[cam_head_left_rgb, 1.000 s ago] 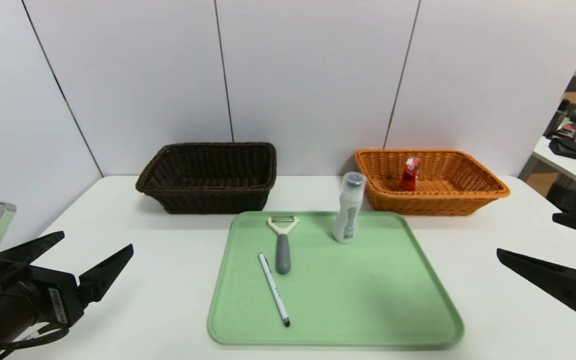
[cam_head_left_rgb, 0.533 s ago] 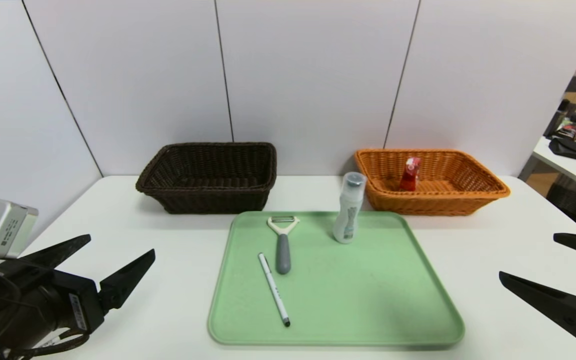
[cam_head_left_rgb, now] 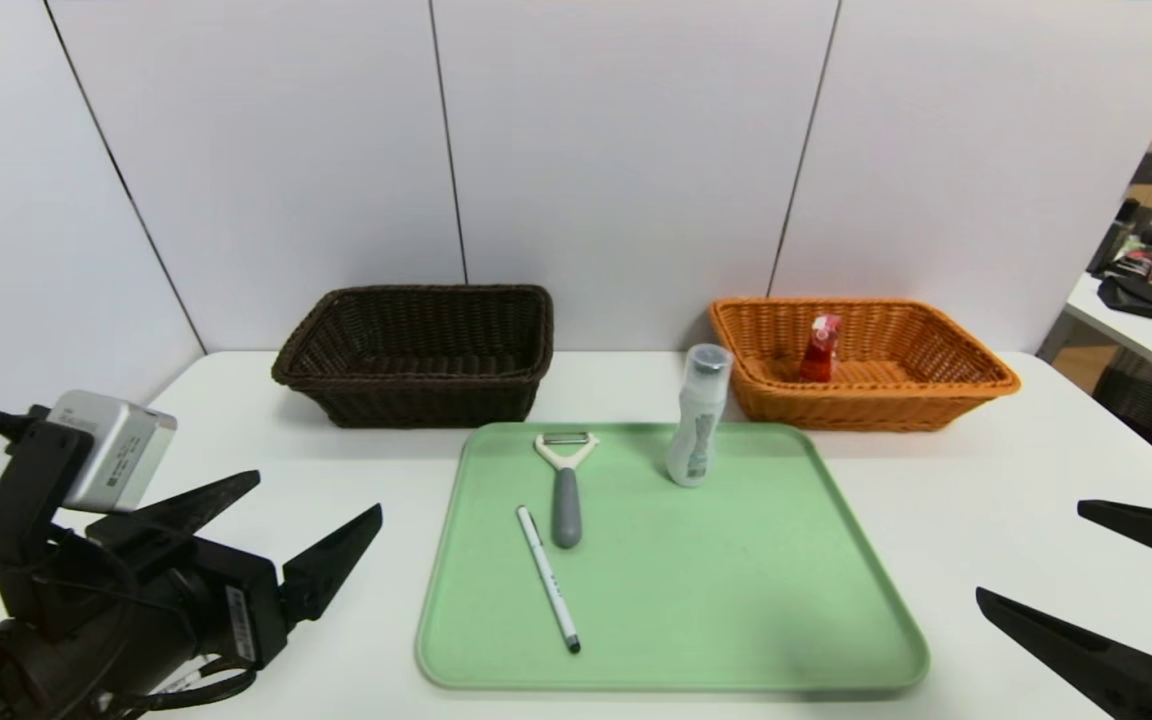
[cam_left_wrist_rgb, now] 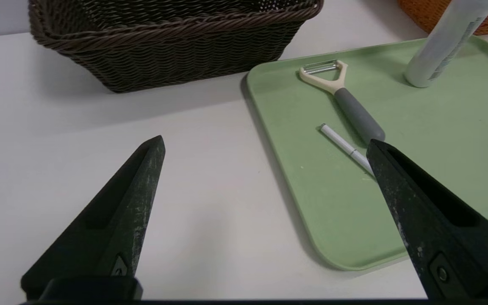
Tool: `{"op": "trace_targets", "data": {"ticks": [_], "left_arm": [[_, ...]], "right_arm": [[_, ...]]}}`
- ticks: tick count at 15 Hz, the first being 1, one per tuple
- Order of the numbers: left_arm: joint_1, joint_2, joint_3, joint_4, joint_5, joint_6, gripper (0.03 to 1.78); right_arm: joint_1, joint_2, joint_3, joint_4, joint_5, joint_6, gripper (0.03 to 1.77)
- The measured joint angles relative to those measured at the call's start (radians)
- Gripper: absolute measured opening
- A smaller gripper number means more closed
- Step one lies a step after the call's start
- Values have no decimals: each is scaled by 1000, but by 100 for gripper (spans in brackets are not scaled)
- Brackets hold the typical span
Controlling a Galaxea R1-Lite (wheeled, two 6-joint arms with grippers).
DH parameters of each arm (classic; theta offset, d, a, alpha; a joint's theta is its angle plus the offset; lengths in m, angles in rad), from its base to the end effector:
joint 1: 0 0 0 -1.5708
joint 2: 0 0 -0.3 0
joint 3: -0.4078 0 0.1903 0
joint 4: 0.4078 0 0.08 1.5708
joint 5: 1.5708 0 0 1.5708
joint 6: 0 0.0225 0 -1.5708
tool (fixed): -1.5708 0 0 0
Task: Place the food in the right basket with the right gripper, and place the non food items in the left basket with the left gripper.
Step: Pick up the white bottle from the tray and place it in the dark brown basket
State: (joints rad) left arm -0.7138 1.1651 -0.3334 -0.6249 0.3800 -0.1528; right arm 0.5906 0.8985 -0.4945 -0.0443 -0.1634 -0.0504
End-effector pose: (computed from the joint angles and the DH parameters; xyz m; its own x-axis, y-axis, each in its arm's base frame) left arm 0.1217 -0.0944 0.1767 0.9298 -0.3147 -0.1907 0.3061 0.9491 -0.0737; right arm 0.0844 0.0522 0.1995 0.8577 0.3792 -0.3473 -0.4372 0.8933 -0.1043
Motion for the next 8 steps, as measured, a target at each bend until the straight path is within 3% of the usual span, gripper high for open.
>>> {"op": "trace_targets", "data": {"ticks": [8], "left_arm": [[-190, 343, -136, -290, -1, 5, 169]], "right_arm": [[1, -12, 22, -3, -10, -5, 169]]}}
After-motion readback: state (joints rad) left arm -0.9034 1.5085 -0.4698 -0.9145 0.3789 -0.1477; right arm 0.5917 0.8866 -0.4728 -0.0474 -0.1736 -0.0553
